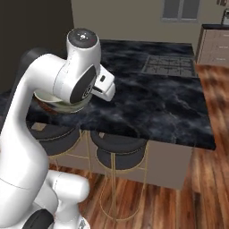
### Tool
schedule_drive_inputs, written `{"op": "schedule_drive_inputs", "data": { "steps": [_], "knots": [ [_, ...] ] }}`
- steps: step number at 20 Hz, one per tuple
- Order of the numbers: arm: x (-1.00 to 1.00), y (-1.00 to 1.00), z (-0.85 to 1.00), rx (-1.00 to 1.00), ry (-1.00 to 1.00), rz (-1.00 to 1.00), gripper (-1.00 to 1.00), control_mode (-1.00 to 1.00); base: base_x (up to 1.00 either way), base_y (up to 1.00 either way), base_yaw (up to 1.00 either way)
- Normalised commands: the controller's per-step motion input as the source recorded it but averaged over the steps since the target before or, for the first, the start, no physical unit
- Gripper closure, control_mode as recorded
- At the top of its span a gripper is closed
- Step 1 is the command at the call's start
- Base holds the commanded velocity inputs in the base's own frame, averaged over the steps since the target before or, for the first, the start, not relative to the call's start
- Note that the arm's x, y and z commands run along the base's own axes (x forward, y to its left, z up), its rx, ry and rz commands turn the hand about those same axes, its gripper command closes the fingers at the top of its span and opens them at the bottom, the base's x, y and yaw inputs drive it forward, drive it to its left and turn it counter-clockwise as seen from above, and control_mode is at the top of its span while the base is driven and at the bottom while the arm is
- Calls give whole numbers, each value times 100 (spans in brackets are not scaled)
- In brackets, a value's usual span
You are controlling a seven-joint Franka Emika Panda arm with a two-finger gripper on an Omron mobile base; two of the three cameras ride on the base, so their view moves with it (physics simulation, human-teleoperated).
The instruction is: Pick up the bowls from the cabinet and place each bowl in front of a stool on the dining counter.
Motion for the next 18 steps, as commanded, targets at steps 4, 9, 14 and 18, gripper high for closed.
{"op": "schedule_drive_inputs", "data": {
  "steps": [4,9,14,18],
  "knots": [
    [0,0,0,0,0,0,100,100,58,-14,0],
    [0,0,0,0,0,0,100,100,53,-54,0],
    [0,0,0,0,0,0,100,100,50,-53,0],
    [0,0,0,0,0,0,100,100,57,-37,0]
  ]
}}
